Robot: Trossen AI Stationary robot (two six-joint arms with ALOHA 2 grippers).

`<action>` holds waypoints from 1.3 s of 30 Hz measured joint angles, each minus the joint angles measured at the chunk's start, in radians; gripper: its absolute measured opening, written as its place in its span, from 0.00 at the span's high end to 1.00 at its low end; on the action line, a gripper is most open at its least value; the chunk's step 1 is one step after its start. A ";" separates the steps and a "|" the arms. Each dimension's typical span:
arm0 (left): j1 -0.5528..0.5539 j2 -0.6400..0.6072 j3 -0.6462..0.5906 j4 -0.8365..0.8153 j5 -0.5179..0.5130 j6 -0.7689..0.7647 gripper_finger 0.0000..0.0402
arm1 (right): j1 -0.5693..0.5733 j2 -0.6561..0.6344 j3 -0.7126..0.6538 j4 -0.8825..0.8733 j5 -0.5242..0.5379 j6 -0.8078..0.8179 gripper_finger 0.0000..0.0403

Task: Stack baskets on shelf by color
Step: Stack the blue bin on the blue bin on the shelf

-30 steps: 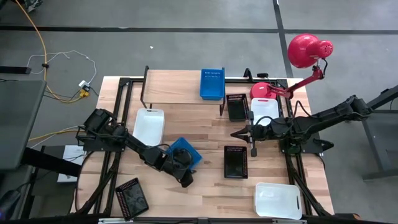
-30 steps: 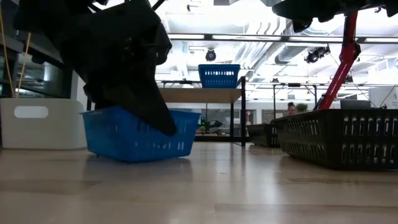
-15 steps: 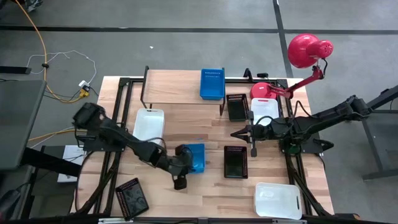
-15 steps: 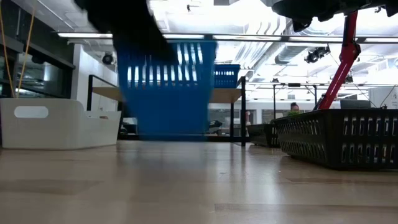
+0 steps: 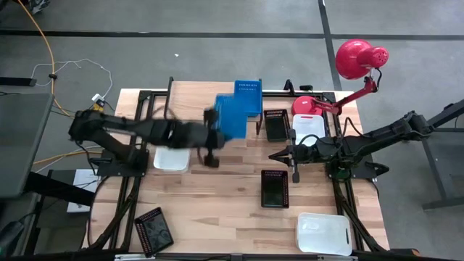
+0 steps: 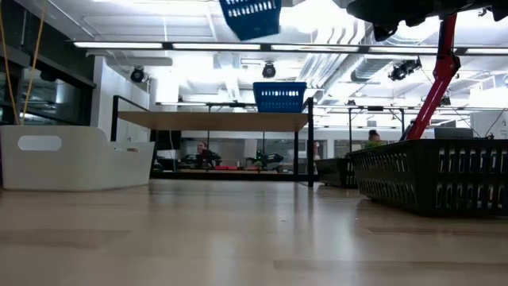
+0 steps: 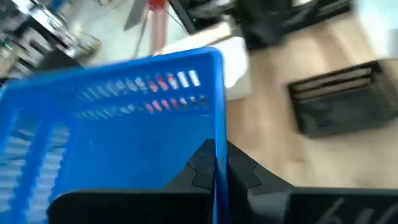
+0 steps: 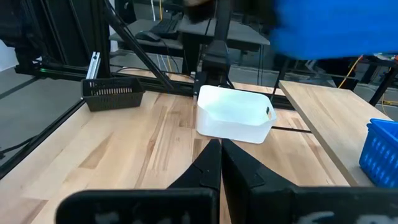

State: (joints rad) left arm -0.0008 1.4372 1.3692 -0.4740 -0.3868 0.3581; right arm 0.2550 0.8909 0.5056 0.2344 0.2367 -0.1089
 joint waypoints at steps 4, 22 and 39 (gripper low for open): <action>0.150 0.050 0.047 0.035 0.120 0.135 1.00 | 0.000 0.000 0.000 -0.002 0.000 0.000 1.00; 0.344 0.291 0.049 0.299 0.171 0.265 1.00 | 0.000 0.000 0.000 -0.013 0.000 -0.027 1.00; 0.420 0.283 0.048 0.350 0.163 0.387 1.00 | 0.000 0.000 0.000 -0.017 0.000 -0.023 1.00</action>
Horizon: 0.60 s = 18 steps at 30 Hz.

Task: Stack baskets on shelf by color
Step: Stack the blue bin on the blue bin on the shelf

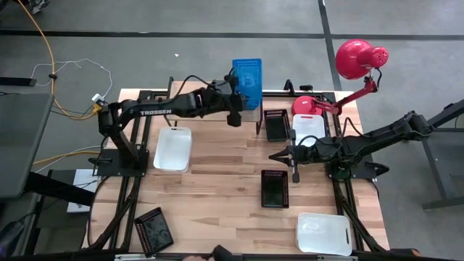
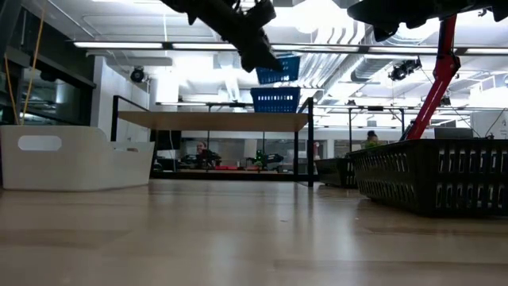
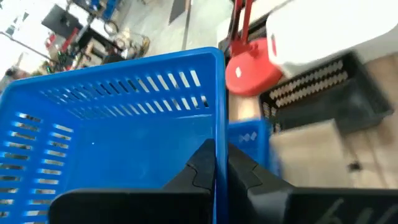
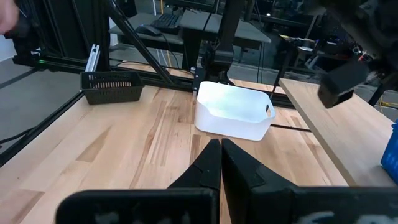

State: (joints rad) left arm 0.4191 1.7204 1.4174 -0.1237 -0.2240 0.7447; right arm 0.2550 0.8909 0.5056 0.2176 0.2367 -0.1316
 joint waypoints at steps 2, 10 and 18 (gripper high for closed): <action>0.021 0.000 0.000 -0.013 0.005 -0.005 1.00 | 0.000 0.000 0.000 0.000 0.000 0.002 1.00; 0.092 0.009 0.000 -0.078 0.188 -0.035 1.00 | 0.000 0.000 0.000 0.000 0.000 0.005 1.00; 0.076 0.011 -0.001 -0.102 0.238 -0.016 1.00 | 0.000 0.000 0.000 0.000 0.000 0.020 1.00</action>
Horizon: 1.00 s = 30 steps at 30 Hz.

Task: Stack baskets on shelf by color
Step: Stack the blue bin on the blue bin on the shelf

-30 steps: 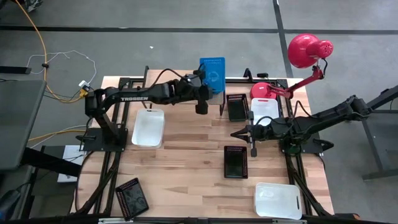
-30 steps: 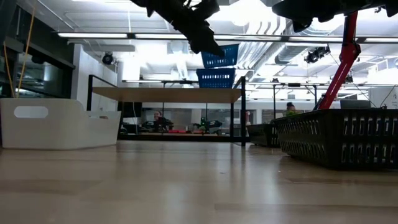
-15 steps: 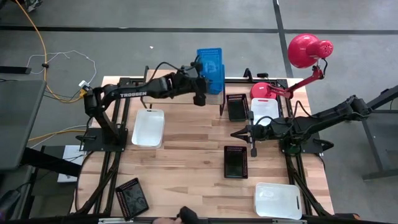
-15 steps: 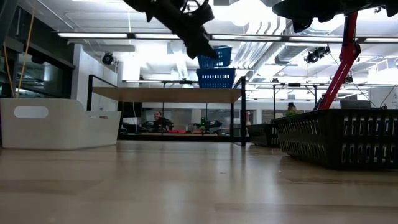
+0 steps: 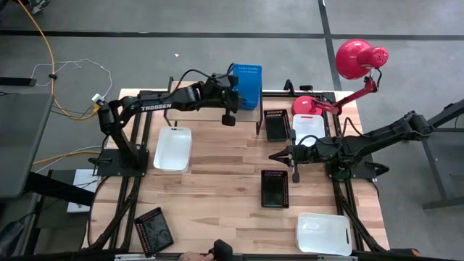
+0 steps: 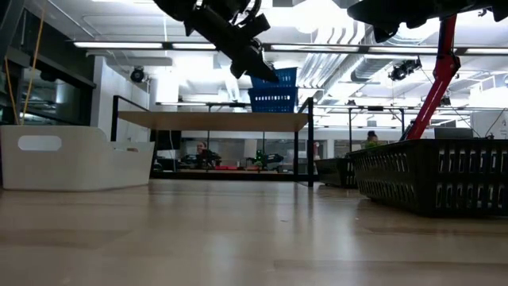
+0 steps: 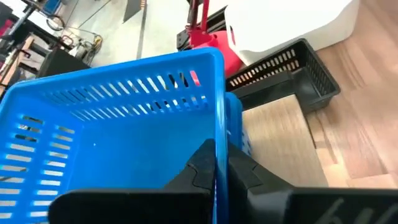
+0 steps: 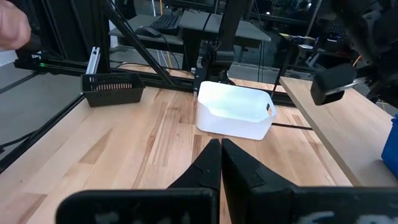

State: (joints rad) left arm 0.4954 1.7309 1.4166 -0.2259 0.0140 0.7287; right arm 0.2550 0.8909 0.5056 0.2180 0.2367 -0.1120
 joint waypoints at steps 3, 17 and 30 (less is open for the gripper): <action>-0.014 0.000 0.000 -0.016 -0.004 -0.001 1.00 | 0.000 0.000 0.000 0.000 0.000 0.003 1.00; -0.109 0.000 0.000 -0.044 -0.140 -0.087 1.00 | 0.000 0.000 0.000 0.000 0.000 0.000 1.00; -0.131 0.000 0.000 -0.048 -0.235 -0.099 1.00 | 0.000 0.000 0.000 0.000 0.000 0.000 1.00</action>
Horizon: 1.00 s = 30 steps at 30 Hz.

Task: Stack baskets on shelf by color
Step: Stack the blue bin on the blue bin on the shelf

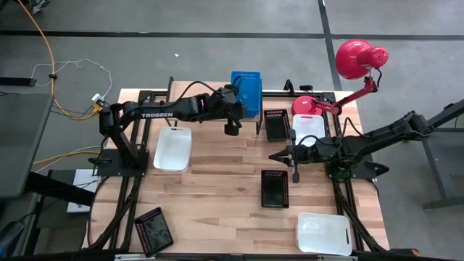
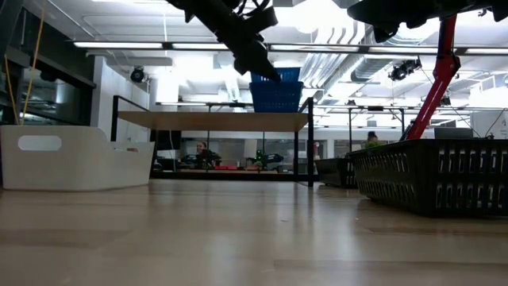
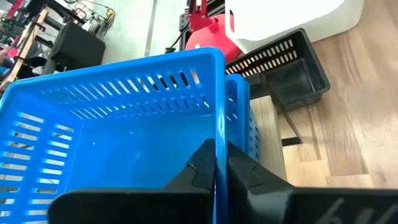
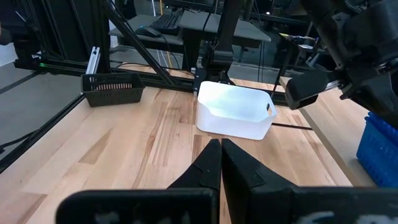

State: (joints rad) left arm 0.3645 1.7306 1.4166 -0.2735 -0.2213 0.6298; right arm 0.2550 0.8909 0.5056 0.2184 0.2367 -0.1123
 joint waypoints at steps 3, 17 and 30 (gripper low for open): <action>0.000 0.000 0.000 0.000 0.004 -0.002 1.00 | 0.000 0.000 0.000 0.000 0.000 0.000 1.00; -0.008 -0.001 0.000 0.000 0.060 -0.009 0.86 | 0.000 0.000 0.000 0.000 0.000 0.000 1.00; -0.015 -0.026 0.007 -0.006 0.032 -0.017 0.61 | 0.000 0.000 0.000 0.000 0.000 0.000 1.00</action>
State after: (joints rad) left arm 0.3496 1.7043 1.4239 -0.2791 -0.1888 0.6128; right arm 0.2550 0.8909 0.5056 0.2188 0.2371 -0.1123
